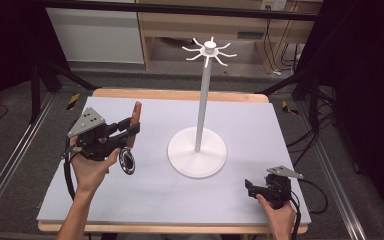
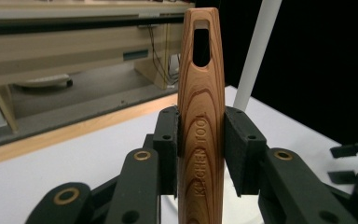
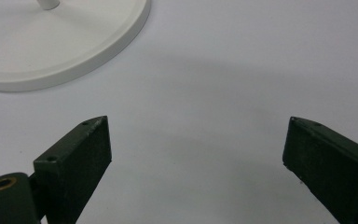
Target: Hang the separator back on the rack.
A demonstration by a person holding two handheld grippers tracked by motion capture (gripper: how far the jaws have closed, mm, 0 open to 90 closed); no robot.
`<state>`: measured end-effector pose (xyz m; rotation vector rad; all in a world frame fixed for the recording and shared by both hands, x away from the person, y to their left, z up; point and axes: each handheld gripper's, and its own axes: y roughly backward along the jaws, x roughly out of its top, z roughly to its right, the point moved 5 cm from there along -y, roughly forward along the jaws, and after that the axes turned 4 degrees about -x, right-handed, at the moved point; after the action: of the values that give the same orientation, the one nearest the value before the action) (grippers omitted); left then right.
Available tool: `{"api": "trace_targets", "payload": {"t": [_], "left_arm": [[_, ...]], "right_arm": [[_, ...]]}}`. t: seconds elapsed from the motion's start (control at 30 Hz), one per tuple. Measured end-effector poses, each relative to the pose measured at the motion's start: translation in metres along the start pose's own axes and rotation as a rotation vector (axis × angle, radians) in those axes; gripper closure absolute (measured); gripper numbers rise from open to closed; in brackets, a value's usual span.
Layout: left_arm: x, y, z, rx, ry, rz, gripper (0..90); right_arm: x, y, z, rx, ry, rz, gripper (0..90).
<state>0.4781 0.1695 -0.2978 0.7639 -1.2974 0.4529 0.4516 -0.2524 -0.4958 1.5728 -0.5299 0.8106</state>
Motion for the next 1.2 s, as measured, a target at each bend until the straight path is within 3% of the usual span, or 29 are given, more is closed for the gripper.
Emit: {"api": "trace_targets", "payload": {"t": [0.23, 0.4, 0.57, 0.93, 1.2], "left_arm": [[0.027, -0.002, 0.012, -0.014, -0.035, 0.043, 67.3], [0.037, -0.003, 0.016, -0.016, -0.049, 0.058, 67.3], [0.046, -0.004, 0.017, -0.046, -0.031, 0.079, 67.3], [0.066, -0.009, 0.019, -0.058, -0.039, 0.102, 67.2], [0.080, -0.016, 0.028, -0.070, -0.067, 0.110, 67.3]], "right_arm": [[0.000, -0.003, -0.001, 0.000, 0.003, -0.005, 8.0], [0.001, -0.003, 0.000, -0.004, 0.007, -0.001, 8.0], [0.001, -0.002, 0.000, -0.008, 0.007, 0.002, 8.0], [0.001, -0.003, 0.001, -0.011, -0.005, -0.001, 8.1], [0.002, -0.002, 0.001, -0.010, -0.005, 0.002, 8.1]]}}
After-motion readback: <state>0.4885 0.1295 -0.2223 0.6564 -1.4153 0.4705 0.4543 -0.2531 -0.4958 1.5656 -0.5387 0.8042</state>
